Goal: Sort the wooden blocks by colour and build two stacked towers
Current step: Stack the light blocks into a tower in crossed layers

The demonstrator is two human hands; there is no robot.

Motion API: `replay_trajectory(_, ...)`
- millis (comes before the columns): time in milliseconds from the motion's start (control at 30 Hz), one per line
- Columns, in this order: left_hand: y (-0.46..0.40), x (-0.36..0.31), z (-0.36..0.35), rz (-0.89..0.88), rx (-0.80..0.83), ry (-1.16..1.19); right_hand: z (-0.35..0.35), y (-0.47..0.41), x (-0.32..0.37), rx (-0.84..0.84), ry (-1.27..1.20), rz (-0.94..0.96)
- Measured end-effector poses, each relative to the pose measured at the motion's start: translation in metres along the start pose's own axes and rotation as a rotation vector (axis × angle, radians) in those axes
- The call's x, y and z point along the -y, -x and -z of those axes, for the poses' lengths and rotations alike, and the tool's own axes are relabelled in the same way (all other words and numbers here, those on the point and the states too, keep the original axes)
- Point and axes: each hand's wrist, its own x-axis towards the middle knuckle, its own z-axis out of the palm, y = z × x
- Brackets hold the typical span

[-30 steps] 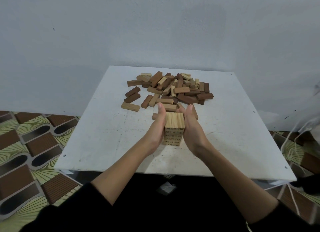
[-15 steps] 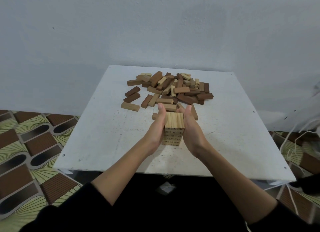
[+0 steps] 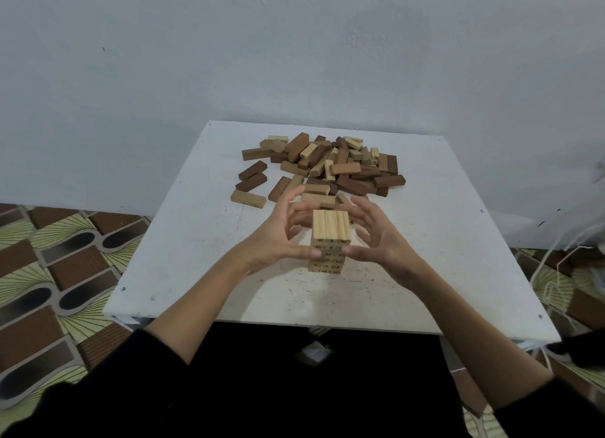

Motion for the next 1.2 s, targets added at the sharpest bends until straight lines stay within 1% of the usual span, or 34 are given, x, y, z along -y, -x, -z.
replay_trajectory(100,-0.004,0.005,-0.004,-0.023,-0.05,-0.075,-0.002,-0.005,-0.003,-0.018,0.127,0.025)
replay_trajectory(200,-0.006,0.008,-0.009,-0.043,-0.103,-0.107,-0.006,-0.009,-0.004,-0.031,0.186,0.049)
replay_trajectory(467,-0.007,0.006,-0.013,-0.054,-0.141,-0.118,-0.01,-0.01,-0.002,-0.032,0.14,0.072)
replay_trajectory(800,-0.007,0.005,-0.014,-0.032,-0.142,-0.118,-0.01,-0.011,-0.003,-0.032,0.141,0.068)
replay_trajectory(1000,-0.007,0.009,-0.013,0.002,-0.093,-0.148,-0.007,-0.01,-0.009,0.036,0.229,0.089)
replay_trajectory(1200,-0.008,0.01,-0.014,0.002,-0.11,-0.144,-0.008,-0.01,-0.014,0.024,0.247,0.101)
